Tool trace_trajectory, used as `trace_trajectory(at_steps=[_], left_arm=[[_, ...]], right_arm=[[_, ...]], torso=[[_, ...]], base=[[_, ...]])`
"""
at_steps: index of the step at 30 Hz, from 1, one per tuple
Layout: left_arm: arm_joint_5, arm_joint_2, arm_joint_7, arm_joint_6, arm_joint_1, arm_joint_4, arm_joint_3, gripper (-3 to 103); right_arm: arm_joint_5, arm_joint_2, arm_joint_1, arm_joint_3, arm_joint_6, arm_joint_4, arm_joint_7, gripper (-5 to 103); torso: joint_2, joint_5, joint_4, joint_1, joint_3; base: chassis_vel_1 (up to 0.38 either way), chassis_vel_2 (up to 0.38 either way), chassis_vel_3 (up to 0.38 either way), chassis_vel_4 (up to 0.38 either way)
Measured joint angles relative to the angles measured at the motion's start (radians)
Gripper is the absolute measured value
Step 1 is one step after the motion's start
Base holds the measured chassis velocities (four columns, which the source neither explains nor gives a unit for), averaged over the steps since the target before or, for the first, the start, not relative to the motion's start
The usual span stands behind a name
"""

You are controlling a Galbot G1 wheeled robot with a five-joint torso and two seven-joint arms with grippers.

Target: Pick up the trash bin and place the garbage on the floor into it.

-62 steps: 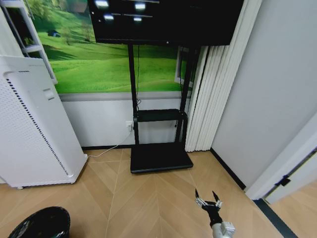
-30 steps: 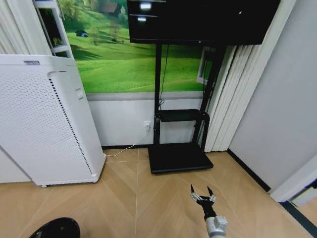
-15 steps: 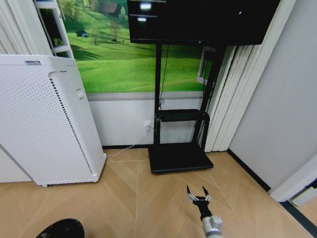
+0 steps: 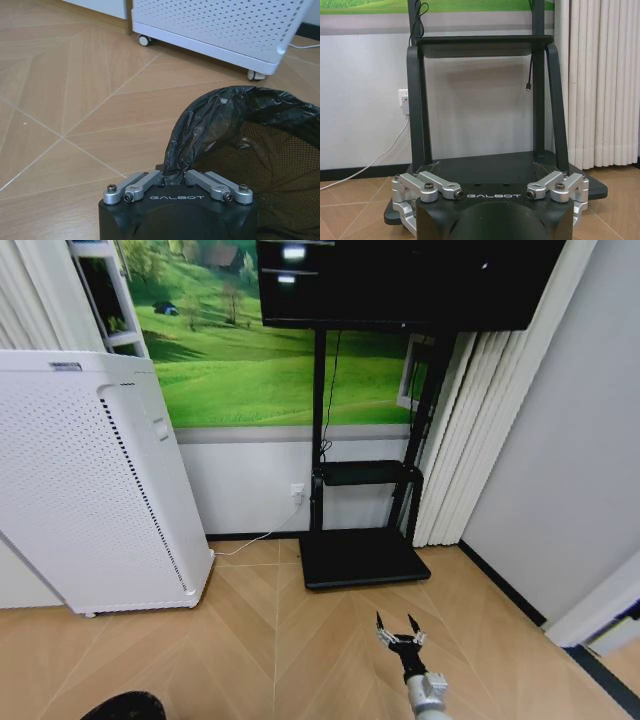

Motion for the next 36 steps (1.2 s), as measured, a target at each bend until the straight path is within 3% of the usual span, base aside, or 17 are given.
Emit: trace_trajectory(at_steps=[2,5,8,12,18,20,25,26,29,34,36], left_arm=[[0.006,-0.001,-0.01,0.0,-0.007,0.005,-0.001,1],[0.013,-0.001,-0.024,0.005,-0.012,0.01,0.0,9],[0.014,-0.001,-0.043,0.007,-0.024,0.016,-0.001,25],[0.015,0.001,-0.049,0.009,-0.028,0.022,-0.001,36],[0.015,0.002,-0.05,-0.01,-0.017,0.03,-0.007,63],[0.019,0.002,-0.05,-0.019,-0.01,0.029,-0.013,63],[0.005,-0.007,-0.032,-0.081,0.027,-0.022,-0.042,85],[0.005,-0.007,-0.032,-0.081,0.027,-0.022,-0.042,85],[0.027,-0.02,0.004,-0.165,0.006,-0.08,-0.077,98],[0.088,-0.005,0.033,-0.214,-0.051,-0.119,-0.094,100],[0.168,0.027,0.046,-0.253,-0.108,-0.144,-0.094,100]], right_arm=[[0.0,-0.001,0.0,0.0,0.0,-0.002,-0.001,100],[0.001,-0.004,-0.002,0.002,0.003,-0.006,-0.005,100],[0.004,-0.008,-0.002,0.006,0.005,-0.014,-0.007,100],[0.004,-0.009,0.002,0.006,0.005,-0.017,-0.007,100],[0.01,-0.018,0.039,0.003,-0.004,-0.037,-0.006,100],[0.011,-0.024,0.051,0.002,-0.007,-0.044,-0.006,100],[0.021,-0.035,0.073,0.018,-0.014,-0.054,-0.033,100],[0.021,-0.035,0.073,0.018,-0.014,-0.054,-0.033,100],[0.026,-0.039,0.051,0.037,-0.003,-0.039,-0.046,100],[0.037,-0.04,0.005,0.056,-0.003,0.008,-0.051,100],[0.045,-0.04,-0.047,0.079,-0.016,0.076,-0.051,100]], torso=[[0.0,0.0,-0.0001,0.0,0.0],[0.0,-0.0005,0.0,0.0,0.0],[0.0,-0.0001,-0.0002,0.0,0.0],[0.0,-0.0003,-0.0002,0.0,0.0],[0.0,-0.0003,-0.0002,0.0,0.0],[0.0,-0.0002,-0.0002,0.0,0.0],[0.0,-0.0001,0.0001,0.0,0.0],[0.0,-0.0001,0.0001,0.0,0.0],[0.0,0.0001,0.0001,0.0,0.0],[0.0,-0.0001,0.0,0.0,0.0],[0.0,-0.0002,-0.0002,0.0,0.0]], base=[[0.0,0.0,0.0,0.0],[0.0,0.0,0.0,0.0],[0.0,0.0,0.0,0.0],[0.0,0.0,0.0,0.0],[0.0,0.0,0.0,0.0],[0.0,0.0,0.0,0.0],[0.0,0.0,0.0,0.0],[0.0,0.0,0.0,0.0],[0.0,0.0,0.0,0.0],[0.0,0.0,0.0,0.0],[0.0,0.0,0.0,0.0]])
